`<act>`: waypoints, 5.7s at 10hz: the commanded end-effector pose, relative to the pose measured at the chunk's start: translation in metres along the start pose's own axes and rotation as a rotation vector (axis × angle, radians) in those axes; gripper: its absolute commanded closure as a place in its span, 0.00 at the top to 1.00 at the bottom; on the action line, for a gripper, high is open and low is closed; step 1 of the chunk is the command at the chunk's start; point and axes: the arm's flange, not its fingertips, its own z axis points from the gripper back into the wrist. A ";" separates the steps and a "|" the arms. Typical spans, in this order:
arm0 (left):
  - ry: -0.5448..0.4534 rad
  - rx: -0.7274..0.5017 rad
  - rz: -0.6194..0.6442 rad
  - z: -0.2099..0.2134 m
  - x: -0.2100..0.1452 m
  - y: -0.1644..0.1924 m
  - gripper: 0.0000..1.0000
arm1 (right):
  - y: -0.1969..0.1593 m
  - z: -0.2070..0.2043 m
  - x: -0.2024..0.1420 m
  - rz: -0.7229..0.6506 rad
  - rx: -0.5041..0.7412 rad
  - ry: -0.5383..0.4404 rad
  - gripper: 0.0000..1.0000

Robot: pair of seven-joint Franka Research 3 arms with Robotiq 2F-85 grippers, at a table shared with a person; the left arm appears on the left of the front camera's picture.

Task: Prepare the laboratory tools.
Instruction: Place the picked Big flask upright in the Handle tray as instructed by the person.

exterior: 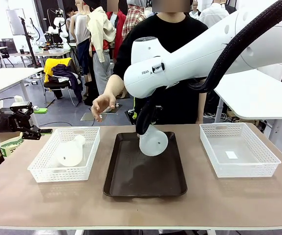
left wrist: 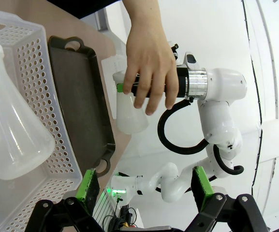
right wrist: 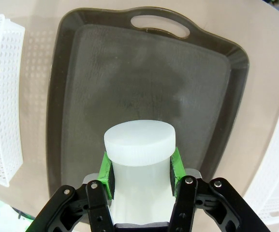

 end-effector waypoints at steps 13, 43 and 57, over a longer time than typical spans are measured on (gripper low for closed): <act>0.002 0.007 -0.003 0.002 -0.001 -0.001 1.00 | -0.001 0.000 -0.001 -0.002 0.002 0.000 0.00; 0.002 0.007 -0.003 0.002 -0.001 -0.001 1.00 | -0.050 0.036 -0.012 0.418 0.460 -0.219 0.00; 0.002 0.007 -0.003 0.002 -0.001 -0.001 1.00 | -0.066 0.025 -0.002 0.685 0.898 -0.491 0.00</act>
